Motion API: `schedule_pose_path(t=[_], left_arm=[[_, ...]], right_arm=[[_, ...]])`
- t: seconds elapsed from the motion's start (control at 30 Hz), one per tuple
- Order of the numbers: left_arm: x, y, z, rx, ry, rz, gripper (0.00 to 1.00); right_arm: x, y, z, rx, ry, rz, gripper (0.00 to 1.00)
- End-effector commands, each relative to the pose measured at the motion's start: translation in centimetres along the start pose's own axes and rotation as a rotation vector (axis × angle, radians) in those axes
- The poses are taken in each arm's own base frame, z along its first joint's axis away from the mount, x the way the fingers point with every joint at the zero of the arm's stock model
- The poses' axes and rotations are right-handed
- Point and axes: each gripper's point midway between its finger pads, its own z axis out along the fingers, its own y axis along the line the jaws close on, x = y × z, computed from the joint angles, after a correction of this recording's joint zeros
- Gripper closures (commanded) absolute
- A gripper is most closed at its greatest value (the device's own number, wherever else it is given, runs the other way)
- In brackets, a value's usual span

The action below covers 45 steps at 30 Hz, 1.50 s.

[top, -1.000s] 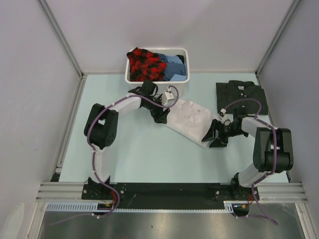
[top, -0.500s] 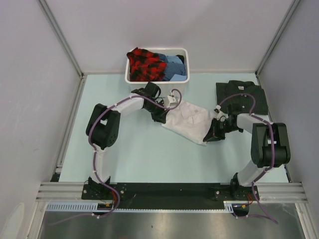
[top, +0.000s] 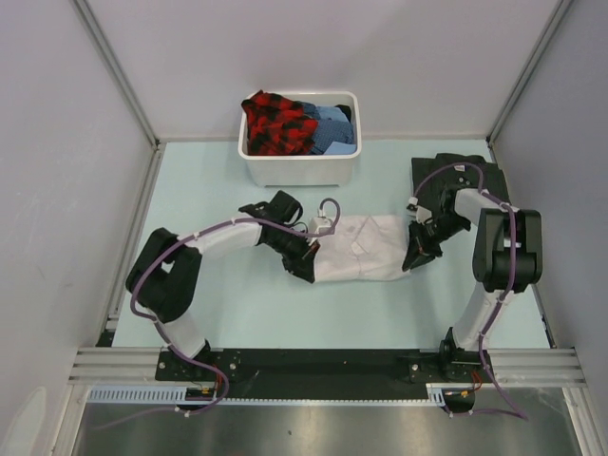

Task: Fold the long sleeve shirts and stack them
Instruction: Fold the shirt

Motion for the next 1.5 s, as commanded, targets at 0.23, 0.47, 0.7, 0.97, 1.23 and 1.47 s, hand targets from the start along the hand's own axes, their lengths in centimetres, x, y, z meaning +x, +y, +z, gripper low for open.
schedule_pose_path(t=[0.23,0.47,0.7,0.97,1.23,1.47], left_arm=[[-2.8,3.8,-4.9,-0.118,-0.191,-0.214,0.53],[-4.5,7.7,-4.1,-0.174,-0.214,-0.398,0.46],[-4.5,10.2,-3.0,-0.213,-0.189,-0.471,0.36],[-2.3,10.6,-4.6,-0.256,-0.223,-0.623,0.38],[-2.5,9.5,-2.6,-0.102,-0.224,-0.68,0.37],[-5.1,9.8,-2.5,-0.031,-0.272,-0.654,0.67]], right_arm=[[2.4,-0.6,-2.9,0.001,0.125,-0.101,0.39],[-7.1,-0.3,-5.0,0.057,-0.253,-0.161,0.39],[-11.7,-2.3,-3.2,0.066,-0.306,-0.104,0.38],[-13.9,-2.0,-1.5,0.059,-0.3,-0.135,0.4],[-14.2,-2.2,-0.3,0.049,-0.289,-0.122,0.44],[-14.2,-1.8,-1.0,0.025,-0.298,-0.114,0.77]])
